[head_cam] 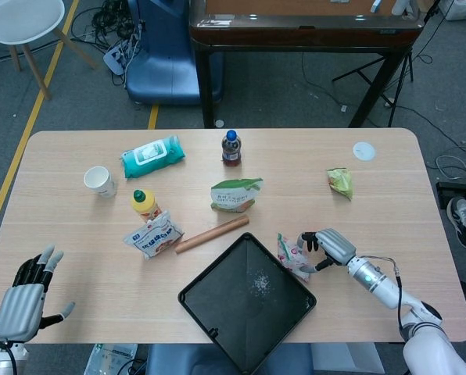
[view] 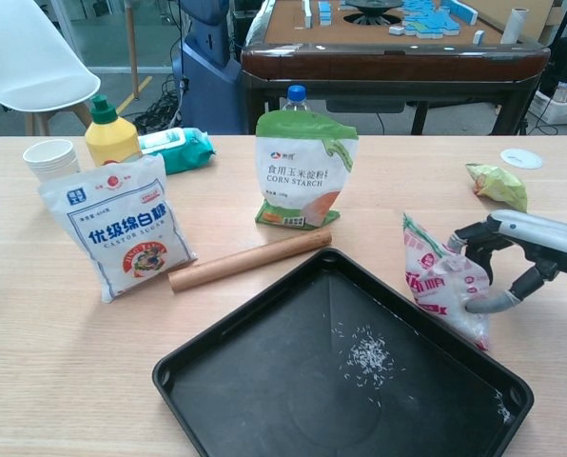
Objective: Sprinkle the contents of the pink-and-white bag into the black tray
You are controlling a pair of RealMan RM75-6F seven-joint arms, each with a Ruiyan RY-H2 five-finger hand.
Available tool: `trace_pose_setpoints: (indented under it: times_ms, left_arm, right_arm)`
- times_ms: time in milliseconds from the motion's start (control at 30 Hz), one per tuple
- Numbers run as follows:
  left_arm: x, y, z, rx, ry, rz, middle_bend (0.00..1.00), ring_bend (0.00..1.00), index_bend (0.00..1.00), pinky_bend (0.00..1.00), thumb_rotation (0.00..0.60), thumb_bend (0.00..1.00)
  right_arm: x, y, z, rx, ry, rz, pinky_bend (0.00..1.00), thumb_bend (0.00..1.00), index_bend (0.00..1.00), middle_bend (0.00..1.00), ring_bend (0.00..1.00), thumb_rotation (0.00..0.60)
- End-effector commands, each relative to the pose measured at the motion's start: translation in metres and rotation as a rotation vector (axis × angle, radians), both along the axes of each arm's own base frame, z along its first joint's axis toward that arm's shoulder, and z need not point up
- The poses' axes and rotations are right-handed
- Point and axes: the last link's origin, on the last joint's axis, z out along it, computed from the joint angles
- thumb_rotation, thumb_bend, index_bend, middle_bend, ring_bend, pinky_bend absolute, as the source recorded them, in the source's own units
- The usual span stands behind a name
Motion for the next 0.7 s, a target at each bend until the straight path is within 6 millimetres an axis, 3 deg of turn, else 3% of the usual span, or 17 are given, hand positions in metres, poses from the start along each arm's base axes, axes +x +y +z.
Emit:
trace_pose_setpoints:
  times_ms: [33, 333, 533, 700]
  left_arm:
    - [0.0002, -0.0001, 0.0003, 0.001, 0.001, -0.001, 0.01, 0.00, 0.08, 0.03, 0.600, 0.18]
    - [0.0012, -0.0006, 0.0002, -0.001, 0.003, -0.003, 0.01, 0.00, 0.08, 0.03, 0.600, 0.18]
    - [0.0012, -0.0004, -0.0005, -0.003, 0.001, -0.004, 0.01, 0.00, 0.08, 0.03, 0.600, 0.18]
    - [0.0005, -0.0006, -0.0005, -0.002, 0.000, -0.003, 0.01, 0.00, 0.08, 0.03, 0.600, 0.18]
  right_arm:
    - [-0.0012, 0.0016, 0.0005, 0.000, 0.003, 0.002, 0.45, 0.29, 0.59, 0.53, 0.47, 0.600]
    - [-0.0046, 0.0057, 0.0037, -0.013, 0.015, 0.013, 0.38, 0.22, 0.56, 0.50, 0.42, 0.600]
    - [-0.0052, 0.0072, 0.0050, -0.015, 0.031, 0.030, 0.28, 0.10, 0.45, 0.44, 0.35, 0.600]
    - [-0.0050, 0.0083, 0.0045, -0.014, 0.032, 0.032, 0.21, 0.05, 0.40, 0.39, 0.27, 0.600]
